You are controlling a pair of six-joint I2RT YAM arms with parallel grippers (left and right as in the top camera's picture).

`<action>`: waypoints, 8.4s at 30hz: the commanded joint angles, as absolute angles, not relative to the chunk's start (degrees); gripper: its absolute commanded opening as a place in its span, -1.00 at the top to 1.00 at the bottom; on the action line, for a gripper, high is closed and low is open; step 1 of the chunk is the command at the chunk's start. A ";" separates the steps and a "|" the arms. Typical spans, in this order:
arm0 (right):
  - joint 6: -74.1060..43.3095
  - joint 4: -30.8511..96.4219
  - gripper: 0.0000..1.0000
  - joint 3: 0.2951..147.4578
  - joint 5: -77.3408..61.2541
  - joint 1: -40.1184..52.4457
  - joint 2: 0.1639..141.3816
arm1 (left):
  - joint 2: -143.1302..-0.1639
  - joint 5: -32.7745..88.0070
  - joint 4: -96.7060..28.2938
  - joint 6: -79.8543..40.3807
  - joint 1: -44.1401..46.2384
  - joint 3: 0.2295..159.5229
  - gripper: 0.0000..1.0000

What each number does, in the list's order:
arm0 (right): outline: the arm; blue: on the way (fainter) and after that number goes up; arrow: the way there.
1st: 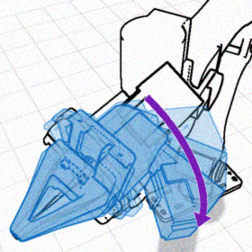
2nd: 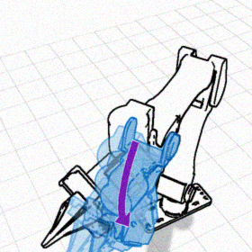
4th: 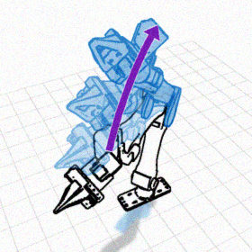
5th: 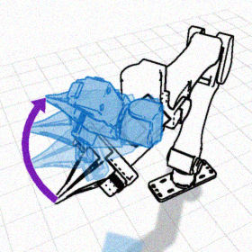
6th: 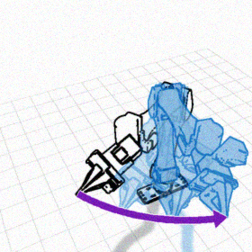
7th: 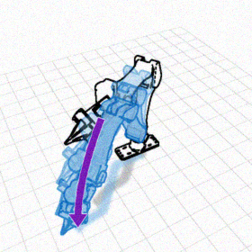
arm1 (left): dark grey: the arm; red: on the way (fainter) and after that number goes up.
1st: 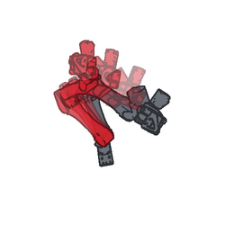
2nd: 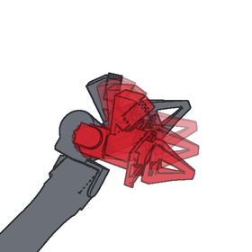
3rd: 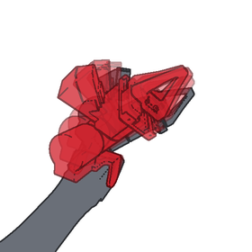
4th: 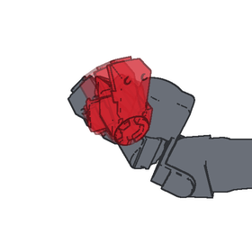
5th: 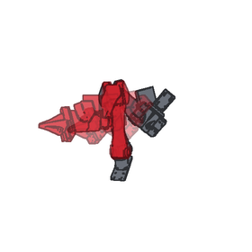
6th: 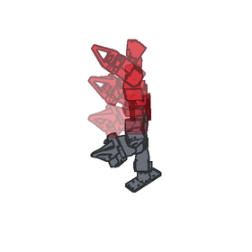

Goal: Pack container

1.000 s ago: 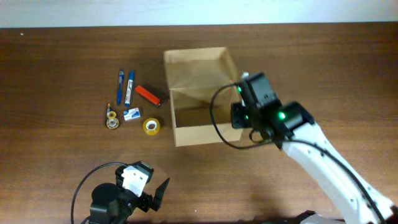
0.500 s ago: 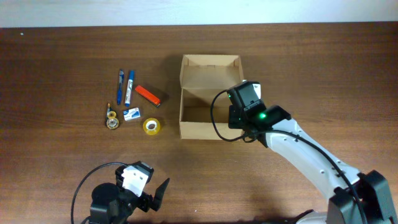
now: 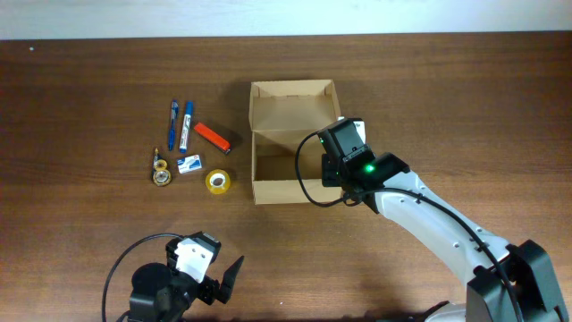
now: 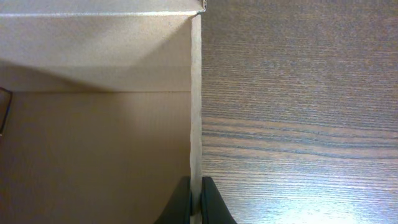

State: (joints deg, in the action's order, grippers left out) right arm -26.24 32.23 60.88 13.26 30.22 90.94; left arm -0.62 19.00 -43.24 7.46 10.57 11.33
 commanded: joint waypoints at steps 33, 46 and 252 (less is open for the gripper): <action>-18.00 67.16 -0.98 61.08 -2.68 30.85 46.00 | -0.30 19.03 -43.16 6.94 10.59 10.55 -0.99; -18.00 67.53 -0.98 61.06 -2.81 30.85 48.31 | -0.30 19.03 -43.16 6.94 10.59 10.55 -0.99; -12.62 55.31 -0.98 45.41 2.15 30.79 31.59 | -111.15 7.14 -66.13 53.71 34.24 94.52 0.97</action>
State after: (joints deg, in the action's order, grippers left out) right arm -12.86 55.44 45.50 1.65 30.48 31.92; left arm -110.06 3.14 -65.45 46.70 34.85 94.80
